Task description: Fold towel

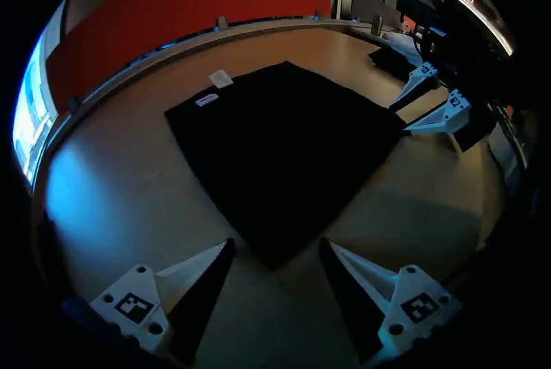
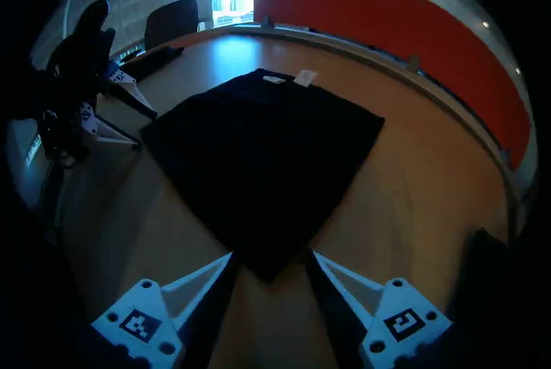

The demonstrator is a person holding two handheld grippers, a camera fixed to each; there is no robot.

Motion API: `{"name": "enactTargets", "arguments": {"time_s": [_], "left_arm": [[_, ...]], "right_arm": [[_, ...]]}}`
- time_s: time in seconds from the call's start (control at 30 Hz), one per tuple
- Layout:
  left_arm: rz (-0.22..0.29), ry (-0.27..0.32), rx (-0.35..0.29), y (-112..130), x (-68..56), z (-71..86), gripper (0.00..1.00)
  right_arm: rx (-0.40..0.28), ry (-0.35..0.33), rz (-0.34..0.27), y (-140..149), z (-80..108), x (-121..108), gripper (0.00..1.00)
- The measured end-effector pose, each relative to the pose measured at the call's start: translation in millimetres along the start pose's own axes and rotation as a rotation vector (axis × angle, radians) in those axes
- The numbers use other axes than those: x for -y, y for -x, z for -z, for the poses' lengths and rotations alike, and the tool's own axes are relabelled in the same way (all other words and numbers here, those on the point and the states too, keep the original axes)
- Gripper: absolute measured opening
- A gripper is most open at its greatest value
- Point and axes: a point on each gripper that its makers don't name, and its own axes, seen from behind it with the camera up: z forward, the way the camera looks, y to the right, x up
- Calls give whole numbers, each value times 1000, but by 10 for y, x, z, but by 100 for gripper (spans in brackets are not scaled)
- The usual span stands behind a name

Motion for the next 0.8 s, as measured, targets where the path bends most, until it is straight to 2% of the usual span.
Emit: {"name": "enactTargets", "arguments": {"time_s": [0.07,0.27,0.43,0.6,0.8], "left_arm": [[3,-3,2,-5,-3,-3,80],[19,-14,6,-11,12,-7,71],[29,-21,14,-7,42,-3,56],[29,-23,21,-5,43,-6,43],[31,-35,21,-22,31,-14,21]], "right_arm": [[0,-5,2,-3,-2,7,64],[0,-11,4,-10,-8,15,47],[1,-9,-4,-12,-8,11,35],[2,-8,-14,-11,-4,14,31],[3,-9,-20,-8,0,28,29]]}}
